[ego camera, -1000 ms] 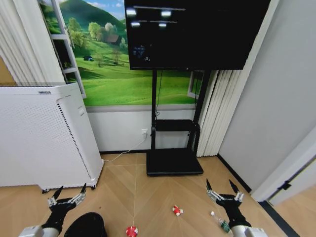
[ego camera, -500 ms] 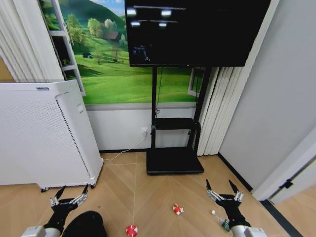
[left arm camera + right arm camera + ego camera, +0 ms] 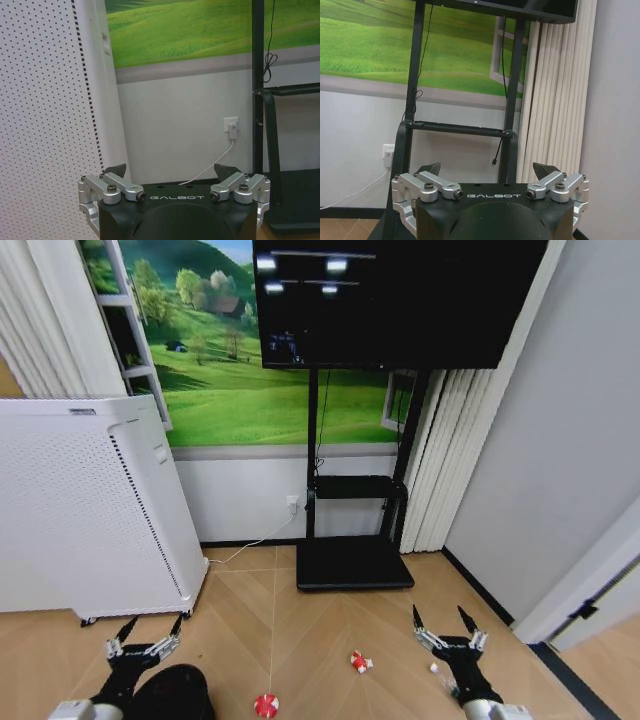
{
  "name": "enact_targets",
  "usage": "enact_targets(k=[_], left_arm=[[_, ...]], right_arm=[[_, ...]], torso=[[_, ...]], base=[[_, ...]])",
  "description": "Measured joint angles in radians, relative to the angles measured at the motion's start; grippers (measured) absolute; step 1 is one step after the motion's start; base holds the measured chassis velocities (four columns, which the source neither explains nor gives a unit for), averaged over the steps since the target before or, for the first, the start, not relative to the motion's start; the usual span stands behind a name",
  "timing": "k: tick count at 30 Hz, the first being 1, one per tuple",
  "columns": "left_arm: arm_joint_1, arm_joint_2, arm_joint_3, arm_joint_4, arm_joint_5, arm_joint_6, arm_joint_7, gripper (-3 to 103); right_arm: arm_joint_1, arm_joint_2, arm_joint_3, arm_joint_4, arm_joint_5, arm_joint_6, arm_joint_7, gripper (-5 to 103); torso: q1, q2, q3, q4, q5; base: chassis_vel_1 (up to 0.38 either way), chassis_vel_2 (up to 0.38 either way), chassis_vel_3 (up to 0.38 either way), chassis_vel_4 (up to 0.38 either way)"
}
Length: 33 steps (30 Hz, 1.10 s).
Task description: Pick up the trash bin and place the garbage on the floor into it.
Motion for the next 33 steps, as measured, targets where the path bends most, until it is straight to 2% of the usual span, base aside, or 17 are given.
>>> enact_targets(k=[8, 14, 27, 31, 33], left_arm=[[0.005, 0.001, -0.004, 0.012, 0.012, -0.009, 0.022, 99], [0.006, 0.003, -0.005, 0.024, 0.012, -0.011, 0.023, 99], [0.019, -0.002, -0.01, 0.072, -0.008, -0.012, 0.02, 99], [0.049, 0.001, -0.013, 0.072, -0.05, -0.012, 0.017, 99], [0.083, 0.003, -0.025, 0.076, -0.095, -0.011, 0.017, 99]], right_arm=[[0.0, 0.0, -0.003, -0.002, 0.0, 0.0, 0.0, 100], [0.0, 0.0, -0.003, -0.002, 0.0, 0.0, 0.0, 100], [0.004, 0.004, -0.002, -0.011, -0.003, 0.008, 0.0, 100], [0.007, 0.003, -0.001, -0.015, -0.002, 0.009, 0.0, 100], [0.01, 0.0, 0.001, -0.017, 0.0, 0.009, 0.001, 100]], torso=[[-0.011, -0.033, -0.021, 0.0, 0.0], [-0.016, -0.047, -0.031, 0.0, 0.0], [-0.035, -0.105, -0.069, -0.0001, 0.0], [-0.039, -0.121, -0.082, -0.0001, 0.0], [-0.043, -0.134, -0.091, -0.0001, 0.0]], base=[[0.0, 0.0, 0.0, 0.0], [0.0, 0.0, 0.0, 0.0], [0.0, 0.0, 0.0, 0.0], [0.0, 0.0, 0.0, 0.0], [0.0, 0.0, 0.0, 0.0]])
